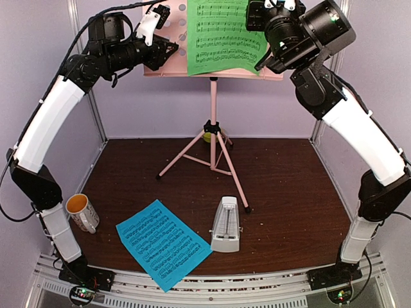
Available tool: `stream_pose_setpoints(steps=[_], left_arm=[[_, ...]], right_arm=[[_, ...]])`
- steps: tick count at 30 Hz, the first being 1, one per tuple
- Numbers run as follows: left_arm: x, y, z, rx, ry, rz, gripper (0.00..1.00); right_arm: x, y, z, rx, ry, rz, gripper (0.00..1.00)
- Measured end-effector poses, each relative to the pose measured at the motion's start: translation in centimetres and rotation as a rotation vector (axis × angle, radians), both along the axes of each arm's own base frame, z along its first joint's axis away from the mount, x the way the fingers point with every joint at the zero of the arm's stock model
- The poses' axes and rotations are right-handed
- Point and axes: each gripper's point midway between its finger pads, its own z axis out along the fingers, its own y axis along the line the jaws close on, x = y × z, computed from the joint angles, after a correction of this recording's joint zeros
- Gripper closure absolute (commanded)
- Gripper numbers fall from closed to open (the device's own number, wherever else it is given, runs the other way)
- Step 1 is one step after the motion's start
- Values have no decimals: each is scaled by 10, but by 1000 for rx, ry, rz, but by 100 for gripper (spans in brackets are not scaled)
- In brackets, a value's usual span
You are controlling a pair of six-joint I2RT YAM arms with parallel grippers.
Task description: Set up the instrument practice props
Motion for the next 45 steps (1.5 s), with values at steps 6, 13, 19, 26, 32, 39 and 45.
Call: stream_pose_setpoints(steps=[6, 13, 19, 26, 32, 39, 45], left_arm=[[4, 4, 1, 4, -10, 30, 73], [7, 3, 0, 8, -18, 41, 85], [8, 1, -1, 6, -16, 40, 100], [9, 3, -2, -70, -44, 50, 100], [8, 3, -1, -125, -55, 44, 100], [6, 2, 1, -167, -65, 32, 100], [5, 2, 2, -171, -66, 25, 100]], right_arm=[[-1, -3, 1, 13, -4, -7, 100], [-2, -6, 4, 17, -15, -16, 100], [-1, -6, 2, 22, -16, -29, 100], [-3, -12, 3, 37, -27, -57, 100], [-2, -16, 4, 63, -25, -71, 100], [-7, -12, 5, 22, -15, -94, 100], [-25, 5, 6, -60, -12, -64, 100]])
